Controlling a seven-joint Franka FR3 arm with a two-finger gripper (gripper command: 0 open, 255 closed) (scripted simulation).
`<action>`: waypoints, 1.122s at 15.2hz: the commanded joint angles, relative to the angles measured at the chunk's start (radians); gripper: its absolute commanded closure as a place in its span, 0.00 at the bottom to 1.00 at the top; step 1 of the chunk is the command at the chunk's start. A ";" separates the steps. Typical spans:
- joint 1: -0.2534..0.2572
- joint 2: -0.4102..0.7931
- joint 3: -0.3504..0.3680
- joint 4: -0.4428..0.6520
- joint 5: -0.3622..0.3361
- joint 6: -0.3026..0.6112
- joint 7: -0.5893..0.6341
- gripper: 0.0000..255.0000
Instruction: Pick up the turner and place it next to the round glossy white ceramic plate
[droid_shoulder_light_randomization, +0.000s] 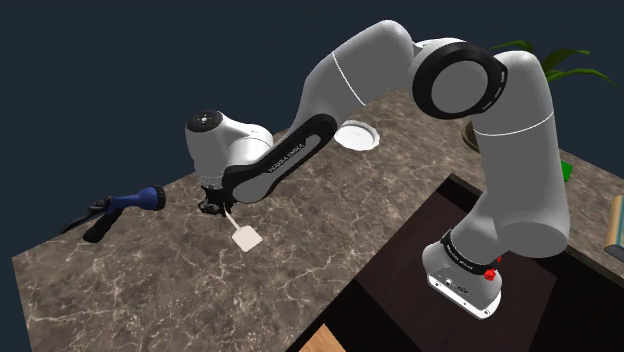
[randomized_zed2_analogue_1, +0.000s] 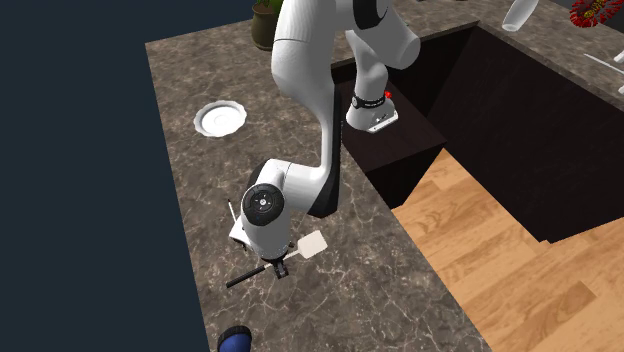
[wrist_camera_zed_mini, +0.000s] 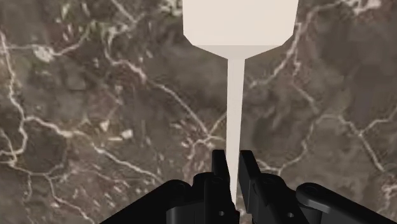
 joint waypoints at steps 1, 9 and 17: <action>0.000 0.000 0.000 0.000 0.000 0.000 0.000 1.00; -0.015 -0.054 0.022 -0.004 0.025 -0.049 -0.017 1.00; -0.032 -0.120 0.048 0.005 0.060 -0.120 -0.040 1.00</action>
